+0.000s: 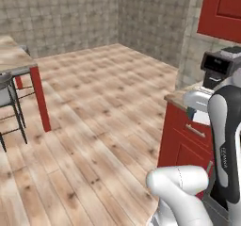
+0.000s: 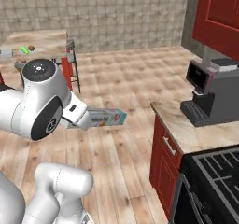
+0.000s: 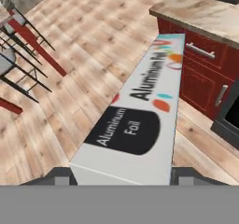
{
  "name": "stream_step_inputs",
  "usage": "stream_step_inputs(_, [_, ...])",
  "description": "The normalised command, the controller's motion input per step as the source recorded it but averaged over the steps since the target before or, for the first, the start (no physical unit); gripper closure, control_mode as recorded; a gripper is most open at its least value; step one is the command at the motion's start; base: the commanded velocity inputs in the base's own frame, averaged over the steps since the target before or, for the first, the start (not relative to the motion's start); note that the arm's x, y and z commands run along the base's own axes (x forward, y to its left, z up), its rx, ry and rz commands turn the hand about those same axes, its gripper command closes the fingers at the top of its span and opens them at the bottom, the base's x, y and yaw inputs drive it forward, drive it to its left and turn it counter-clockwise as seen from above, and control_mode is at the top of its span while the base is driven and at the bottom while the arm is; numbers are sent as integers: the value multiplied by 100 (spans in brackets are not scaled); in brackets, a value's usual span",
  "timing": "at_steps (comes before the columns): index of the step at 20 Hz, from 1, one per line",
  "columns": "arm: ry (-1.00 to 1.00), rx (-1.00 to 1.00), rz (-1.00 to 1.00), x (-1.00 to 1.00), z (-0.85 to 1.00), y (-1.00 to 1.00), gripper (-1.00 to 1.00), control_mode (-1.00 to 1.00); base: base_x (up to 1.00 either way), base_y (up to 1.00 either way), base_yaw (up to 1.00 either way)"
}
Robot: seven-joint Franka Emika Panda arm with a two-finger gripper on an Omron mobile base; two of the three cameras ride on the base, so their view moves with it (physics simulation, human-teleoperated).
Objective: Retrieve the tupperware and aluminum foil from the cabinet and place them on the dining counter near the plate with corn and onion to prepare for storing leftovers.
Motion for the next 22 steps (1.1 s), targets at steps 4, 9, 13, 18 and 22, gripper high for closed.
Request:
stream_step_inputs(4, [0,0,0,0,0,0,100,100,56,40,63])
stream_step_inputs(9, [0,0,0,0,0,0,100,100,95,36,49])
stream_step_inputs(13, [0,0,0,0,0,0,100,100,100,43,38])
stream_step_inputs(18, [0,0,0,0,0,0,100,100,100,47,30])
stream_step_inputs(22, [0,0,0,0,0,0,100,100,100,65,20])
